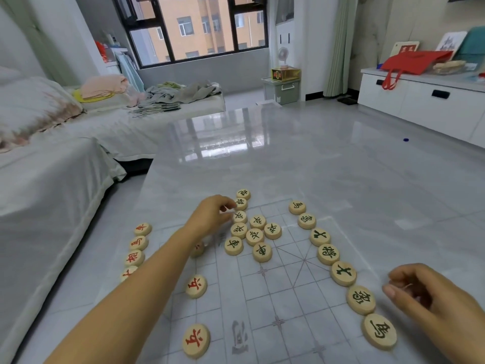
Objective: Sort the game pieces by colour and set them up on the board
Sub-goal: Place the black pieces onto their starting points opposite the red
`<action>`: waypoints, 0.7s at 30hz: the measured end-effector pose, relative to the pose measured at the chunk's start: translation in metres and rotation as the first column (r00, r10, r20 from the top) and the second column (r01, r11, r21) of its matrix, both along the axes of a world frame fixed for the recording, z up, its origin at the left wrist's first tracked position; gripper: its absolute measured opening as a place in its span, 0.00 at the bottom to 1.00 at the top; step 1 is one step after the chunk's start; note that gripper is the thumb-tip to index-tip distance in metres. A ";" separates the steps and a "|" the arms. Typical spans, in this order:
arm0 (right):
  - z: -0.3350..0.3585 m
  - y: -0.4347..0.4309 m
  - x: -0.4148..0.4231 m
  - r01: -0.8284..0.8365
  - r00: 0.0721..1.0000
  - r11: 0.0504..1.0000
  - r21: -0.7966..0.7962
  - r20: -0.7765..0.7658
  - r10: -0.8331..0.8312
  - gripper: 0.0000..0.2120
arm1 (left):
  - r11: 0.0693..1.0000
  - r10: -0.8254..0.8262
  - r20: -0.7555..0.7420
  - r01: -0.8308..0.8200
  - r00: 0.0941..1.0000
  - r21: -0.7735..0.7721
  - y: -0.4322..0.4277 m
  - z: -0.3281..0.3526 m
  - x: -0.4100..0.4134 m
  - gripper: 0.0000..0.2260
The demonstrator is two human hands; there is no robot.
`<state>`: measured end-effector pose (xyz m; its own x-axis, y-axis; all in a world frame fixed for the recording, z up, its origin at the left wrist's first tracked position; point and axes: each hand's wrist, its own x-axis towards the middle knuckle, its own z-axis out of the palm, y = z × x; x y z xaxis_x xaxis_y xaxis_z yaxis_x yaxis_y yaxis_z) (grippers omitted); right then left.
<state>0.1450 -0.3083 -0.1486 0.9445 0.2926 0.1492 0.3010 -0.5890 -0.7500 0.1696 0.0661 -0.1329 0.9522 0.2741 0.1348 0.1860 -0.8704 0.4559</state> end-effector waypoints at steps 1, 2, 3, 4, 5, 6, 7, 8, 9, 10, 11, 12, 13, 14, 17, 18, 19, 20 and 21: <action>0.000 0.002 0.001 -0.003 1.000 1.000 -0.005 -0.011 0.003 0.19 | 0.999 -0.016 -0.030 0.017 0.999 0.041 0.000 0.001 0.000 0.12; 0.000 0.004 0.003 -0.008 1.000 1.000 -0.012 -0.029 0.008 0.15 | 0.997 -0.015 -0.061 0.020 0.998 0.075 0.001 0.002 0.001 0.12; 0.000 0.006 0.005 -0.009 0.999 1.000 -0.019 -0.046 0.008 0.11 | 0.995 -0.001 -0.089 0.010 0.996 0.097 0.003 0.002 0.000 0.13; -0.001 0.008 0.006 -0.008 0.999 0.999 -0.037 -0.051 0.006 0.11 | 0.994 0.020 -0.109 -0.008 0.994 0.107 0.007 0.002 -0.001 0.13; 0.000 0.009 0.007 -0.012 0.999 0.999 -0.047 -0.050 0.010 0.12 | 0.994 0.044 -0.118 -0.031 0.992 0.104 0.011 0.000 -0.003 0.13; 0.001 0.011 0.007 -0.016 0.998 0.998 -0.055 -0.054 0.013 0.11 | 0.994 0.064 -0.112 -0.054 0.992 0.092 0.014 -0.001 -0.004 0.12; 0.003 0.013 0.008 -0.015 0.998 0.998 -0.062 -0.057 0.012 0.10 | 0.995 0.081 -0.101 -0.074 0.992 0.072 0.017 -0.002 -0.006 0.12; 0.005 0.015 0.007 -0.016 0.998 0.997 -0.070 -0.068 0.011 0.10 | 0.995 0.093 -0.089 -0.089 0.992 0.050 0.018 -0.002 -0.008 0.12; 0.006 0.016 0.008 -0.012 0.997 0.997 -0.075 -0.075 0.006 0.10 | 0.995 0.095 -0.084 -0.093 0.992 0.032 0.018 -0.003 -0.009 0.11; 0.007 0.017 0.008 -0.013 0.997 0.997 -0.082 -0.078 0.007 0.10 | 0.996 0.085 -0.087 -0.083 0.993 0.017 0.018 -0.003 -0.010 0.11; 0.007 0.018 0.008 -0.015 0.997 0.996 -0.087 -0.077 0.008 0.10 | 0.998 0.063 -0.098 -0.063 0.993 -0.001 0.016 -0.003 -0.011 0.10; 0.008 0.019 0.008 -0.016 0.997 0.996 -0.092 -0.080 0.009 0.10 | 0.999 0.033 -0.112 -0.036 0.993 -0.026 0.013 -0.003 -0.012 0.10; 0.009 0.020 0.007 -0.020 0.997 0.995 -0.096 -0.079 0.012 0.10 | 0.999 0.000 -0.126 -0.007 0.992 -0.052 0.010 -0.003 -0.014 0.09; 0.010 0.021 0.007 -0.020 0.996 0.995 -0.100 -0.083 0.012 0.10 | 0.997 -0.028 -0.139 0.018 0.990 -0.072 0.006 -0.002 -0.016 0.08; 0.011 0.023 0.007 -0.015 0.997 0.995 -0.098 -0.075 0.007 0.10 | 0.995 -0.050 -0.141 0.038 0.989 -0.089 -0.002 -0.003 -0.022 0.08; 0.011 0.024 0.008 -0.013 0.997 0.995 -0.095 -0.071 0.006 0.10 | 0.996 -0.043 -0.133 0.031 0.990 -0.088 -0.003 -0.003 -0.024 0.08; 0.011 0.024 0.008 -0.011 0.998 0.996 -0.092 -0.070 0.005 0.09 | 0.996 -0.035 -0.125 0.025 0.992 -0.085 -0.003 -0.002 -0.026 0.08; 0.011 0.025 0.009 -0.009 0.997 0.996 -0.088 -0.071 0.003 0.08 | 0.996 -0.030 -0.118 0.020 0.993 -0.083 -0.003 -0.002 -0.029 0.08; 0.012 0.026 0.009 -0.009 0.998 0.996 -0.085 -0.070 0.003 0.08 | 0.996 -0.025 -0.109 0.015 0.994 -0.086 -0.002 -0.001 -0.031 0.08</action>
<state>0.1541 -0.2826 -0.1369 0.9500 0.3069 0.0575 0.2532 -0.6498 -0.7166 0.1383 0.0640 -0.1343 0.9653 0.2609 0.0066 0.2218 -0.8335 0.5061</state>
